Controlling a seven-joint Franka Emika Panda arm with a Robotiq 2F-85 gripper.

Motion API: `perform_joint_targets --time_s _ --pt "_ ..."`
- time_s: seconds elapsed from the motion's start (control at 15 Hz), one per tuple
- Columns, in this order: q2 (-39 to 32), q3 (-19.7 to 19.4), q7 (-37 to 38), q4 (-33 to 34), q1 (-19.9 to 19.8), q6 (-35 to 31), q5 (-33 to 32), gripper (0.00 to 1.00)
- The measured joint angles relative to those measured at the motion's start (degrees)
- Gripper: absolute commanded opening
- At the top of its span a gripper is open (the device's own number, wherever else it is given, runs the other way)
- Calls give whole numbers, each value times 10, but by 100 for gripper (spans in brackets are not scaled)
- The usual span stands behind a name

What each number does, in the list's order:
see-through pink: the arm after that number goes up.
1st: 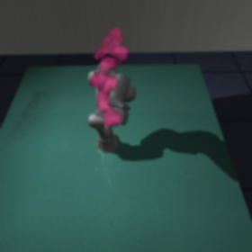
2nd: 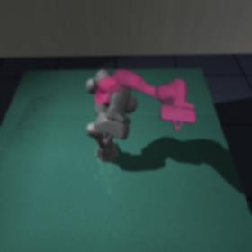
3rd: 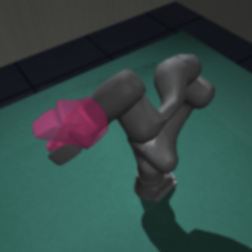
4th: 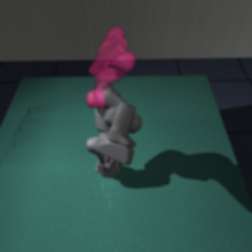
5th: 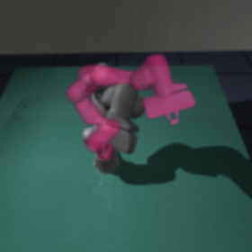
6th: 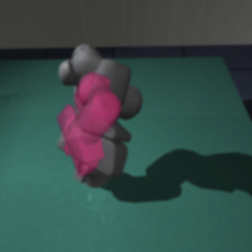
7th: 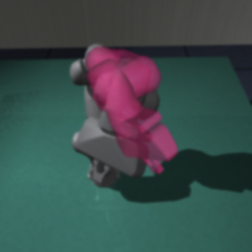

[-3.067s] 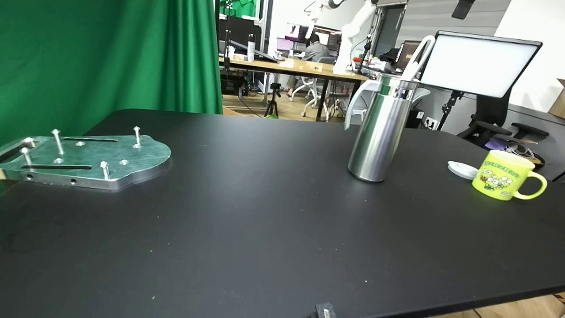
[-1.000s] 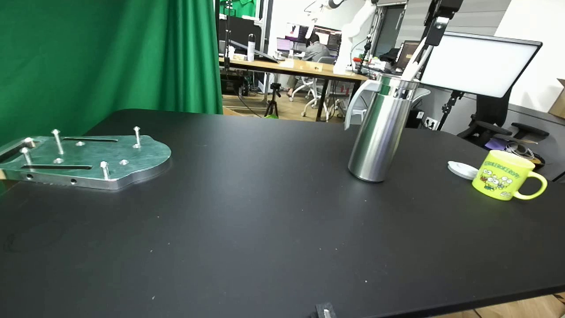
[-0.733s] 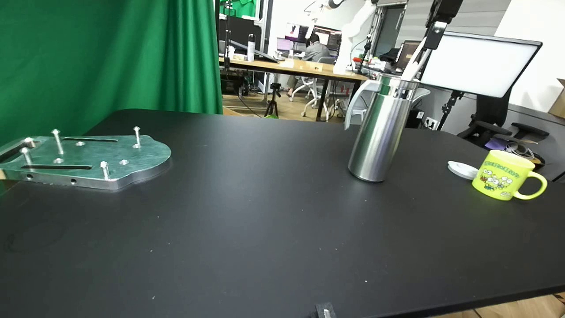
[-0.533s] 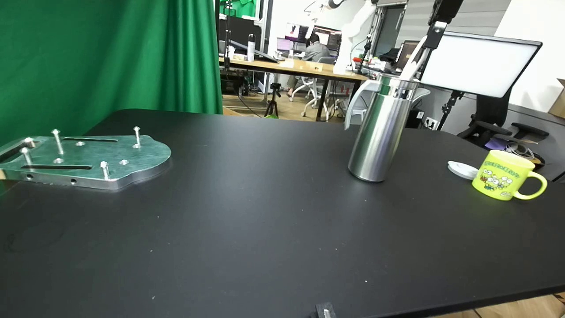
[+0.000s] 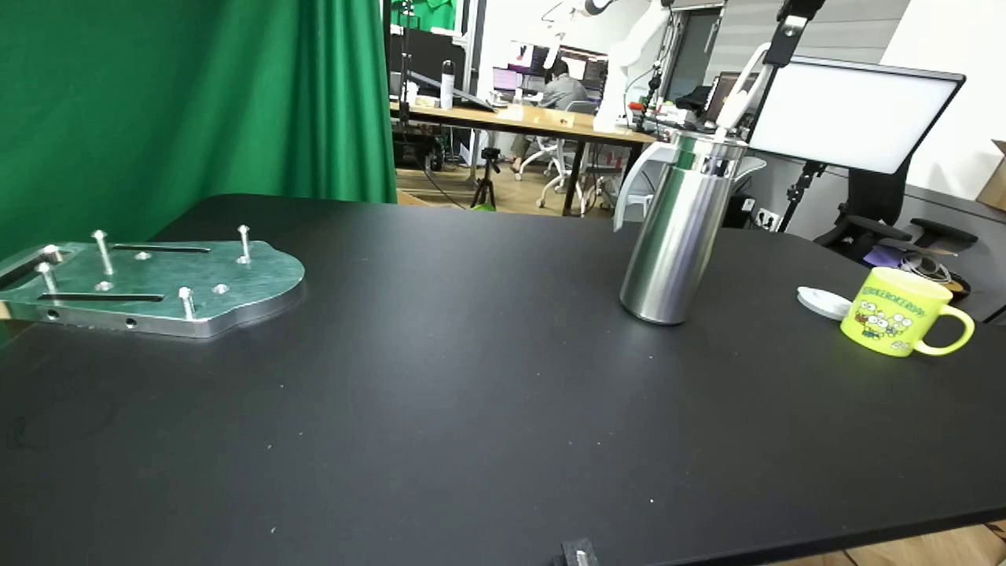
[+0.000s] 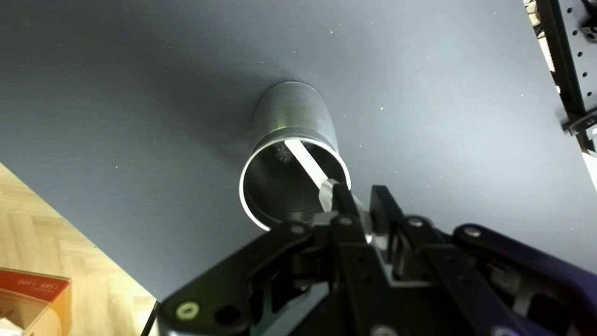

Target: Use the bottle brush to clean inside the flask

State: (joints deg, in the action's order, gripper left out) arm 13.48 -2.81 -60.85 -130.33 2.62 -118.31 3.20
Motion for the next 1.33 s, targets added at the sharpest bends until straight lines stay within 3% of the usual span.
perform_joint_targets --time_s 0.8,1.33 --pt "29 18 34 118 6 111 -22 4" --pt "-12 5 34 115 -2 112 -22 4"
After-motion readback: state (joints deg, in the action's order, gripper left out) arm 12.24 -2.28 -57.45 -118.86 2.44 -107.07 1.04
